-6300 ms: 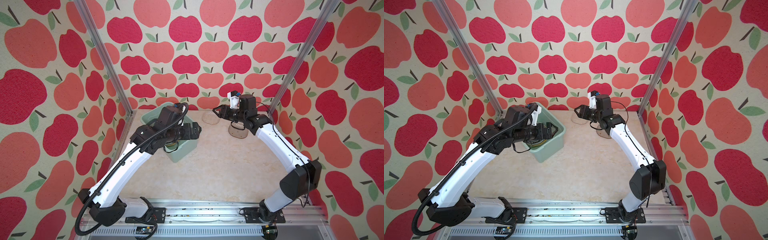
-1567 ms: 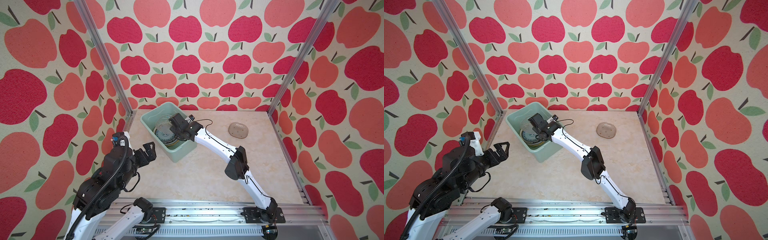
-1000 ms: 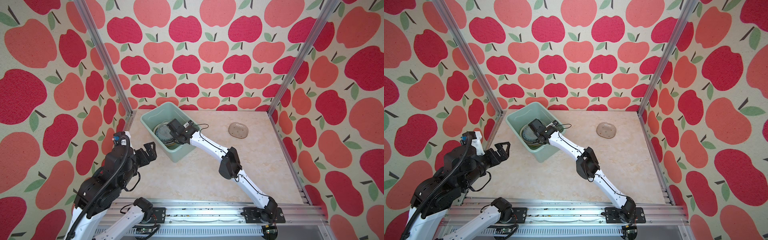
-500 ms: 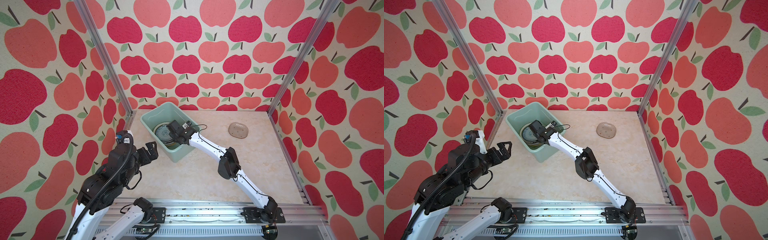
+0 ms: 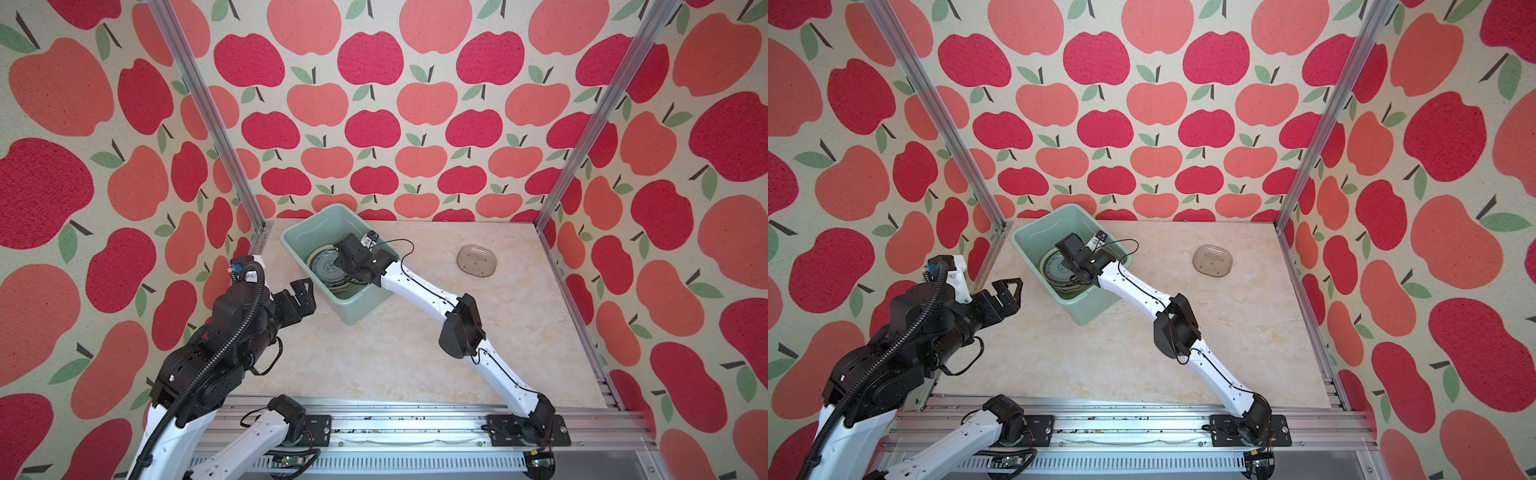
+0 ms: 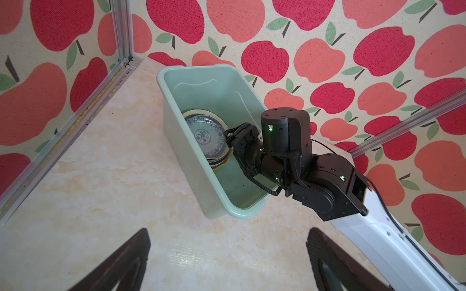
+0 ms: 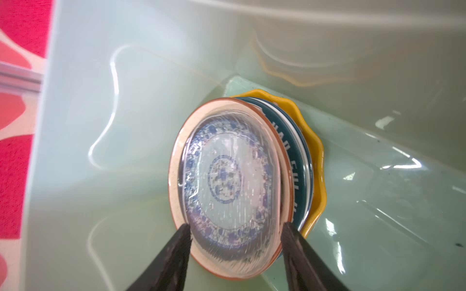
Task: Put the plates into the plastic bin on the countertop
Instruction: 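Lower the clear glass plate onto the stack in the bin and open the right gripper, then move the right gripper to the smaller clear glass plate and grip its rim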
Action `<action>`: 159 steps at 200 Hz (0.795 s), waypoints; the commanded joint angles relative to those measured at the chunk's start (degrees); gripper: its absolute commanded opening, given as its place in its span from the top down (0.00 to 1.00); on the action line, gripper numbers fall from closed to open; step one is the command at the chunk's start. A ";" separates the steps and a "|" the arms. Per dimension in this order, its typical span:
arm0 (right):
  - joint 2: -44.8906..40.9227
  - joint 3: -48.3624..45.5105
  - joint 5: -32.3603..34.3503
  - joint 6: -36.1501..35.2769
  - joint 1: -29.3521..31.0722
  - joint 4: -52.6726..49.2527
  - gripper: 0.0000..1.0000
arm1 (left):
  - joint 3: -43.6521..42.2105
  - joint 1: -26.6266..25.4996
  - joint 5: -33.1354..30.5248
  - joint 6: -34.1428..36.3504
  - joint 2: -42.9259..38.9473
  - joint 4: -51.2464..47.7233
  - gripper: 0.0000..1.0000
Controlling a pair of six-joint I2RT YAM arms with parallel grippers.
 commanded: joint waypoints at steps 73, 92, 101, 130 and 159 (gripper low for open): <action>-34.95 -27.74 -16.29 -29.04 -10.28 9.96 0.28 | 6.43 0.35 14.15 1.00 7.35 8.32 0.01; -43.43 -38.47 -20.12 -31.24 -16.08 10.60 0.28 | 8.49 0.36 19.42 0.05 12.60 10.24 0.01; -47.43 -44.29 -21.84 -31.17 -19.39 11.59 0.28 | 9.69 0.27 21.60 -0.30 15.44 11.01 0.01; -58.73 -61.21 -28.06 -32.24 -31.26 14.77 0.29 | 14.04 -1.23 24.93 0.18 25.13 12.75 0.01; -63.75 -72.24 -34.22 -34.20 -43.39 14.76 0.29 | 20.29 -6.28 22.00 3.12 35.27 13.33 0.01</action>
